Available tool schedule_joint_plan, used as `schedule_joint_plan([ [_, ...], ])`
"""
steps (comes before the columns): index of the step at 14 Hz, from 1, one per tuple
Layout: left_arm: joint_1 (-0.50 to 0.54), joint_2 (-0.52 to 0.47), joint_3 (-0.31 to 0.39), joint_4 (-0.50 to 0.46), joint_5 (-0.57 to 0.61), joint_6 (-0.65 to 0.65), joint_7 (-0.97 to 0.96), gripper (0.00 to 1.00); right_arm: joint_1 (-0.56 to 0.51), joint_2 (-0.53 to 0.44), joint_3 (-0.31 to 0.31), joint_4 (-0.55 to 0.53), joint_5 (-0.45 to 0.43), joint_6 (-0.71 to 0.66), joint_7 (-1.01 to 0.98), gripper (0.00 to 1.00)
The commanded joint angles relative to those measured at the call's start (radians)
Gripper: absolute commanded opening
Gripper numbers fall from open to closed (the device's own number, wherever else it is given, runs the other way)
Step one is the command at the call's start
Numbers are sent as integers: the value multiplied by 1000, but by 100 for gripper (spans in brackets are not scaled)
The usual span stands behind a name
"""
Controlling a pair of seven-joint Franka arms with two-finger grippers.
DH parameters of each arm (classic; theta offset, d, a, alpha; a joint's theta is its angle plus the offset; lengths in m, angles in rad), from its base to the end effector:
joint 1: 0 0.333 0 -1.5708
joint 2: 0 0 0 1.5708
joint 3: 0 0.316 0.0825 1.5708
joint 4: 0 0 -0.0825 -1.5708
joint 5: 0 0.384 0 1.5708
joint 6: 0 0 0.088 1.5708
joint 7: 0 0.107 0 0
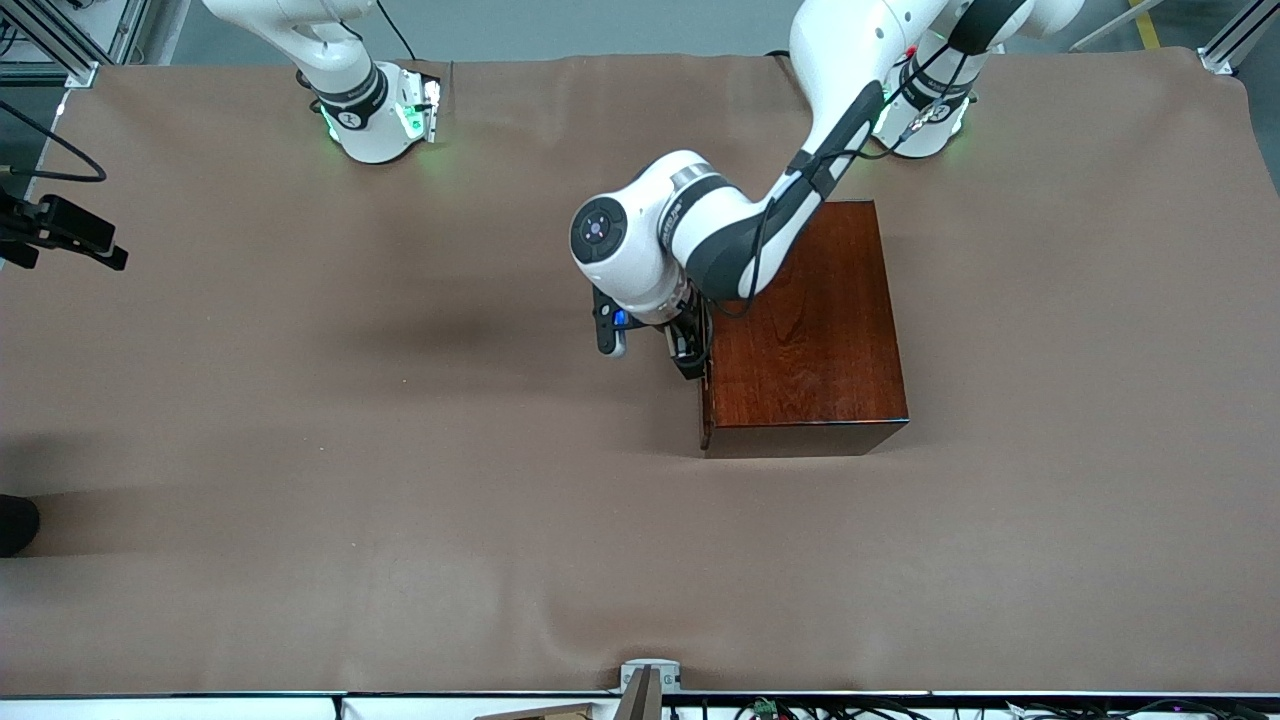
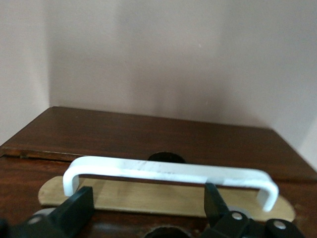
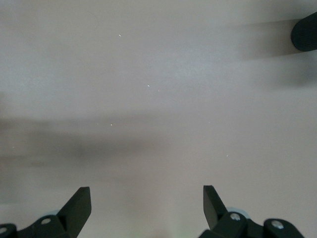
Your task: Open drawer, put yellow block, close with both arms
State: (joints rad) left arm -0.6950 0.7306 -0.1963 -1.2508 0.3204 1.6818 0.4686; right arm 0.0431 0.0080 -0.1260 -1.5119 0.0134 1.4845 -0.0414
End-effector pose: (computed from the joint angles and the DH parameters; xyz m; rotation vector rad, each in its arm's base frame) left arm 0.4952 -0.5123 0.3150 -2.2001 1.8744 0.3532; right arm 0.5467 -0.0436 0.6403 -3.1259 0.0635 0.0539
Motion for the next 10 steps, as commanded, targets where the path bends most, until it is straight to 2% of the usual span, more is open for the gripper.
schedule_joint_plan([
  [1,-35,-60,-34,2,32,6,-181,100,-2,-10,6,-1,-16,-6,2,100],
  [4,-32,-167,-72,1,14,6,-454,100,3,-7,6,-1,-15,-6,2,100],
  [7,-11,-273,-63,-2,-52,-2,-848,100,4,-5,6,-2,-15,-7,2,100],
  [8,12,-315,-57,-9,-75,-14,-955,100,4,-5,6,-2,-15,-7,2,100],
  [10,98,-367,-61,-10,-115,-75,-1031,100,4,-5,6,-1,-15,-6,0,100],
])
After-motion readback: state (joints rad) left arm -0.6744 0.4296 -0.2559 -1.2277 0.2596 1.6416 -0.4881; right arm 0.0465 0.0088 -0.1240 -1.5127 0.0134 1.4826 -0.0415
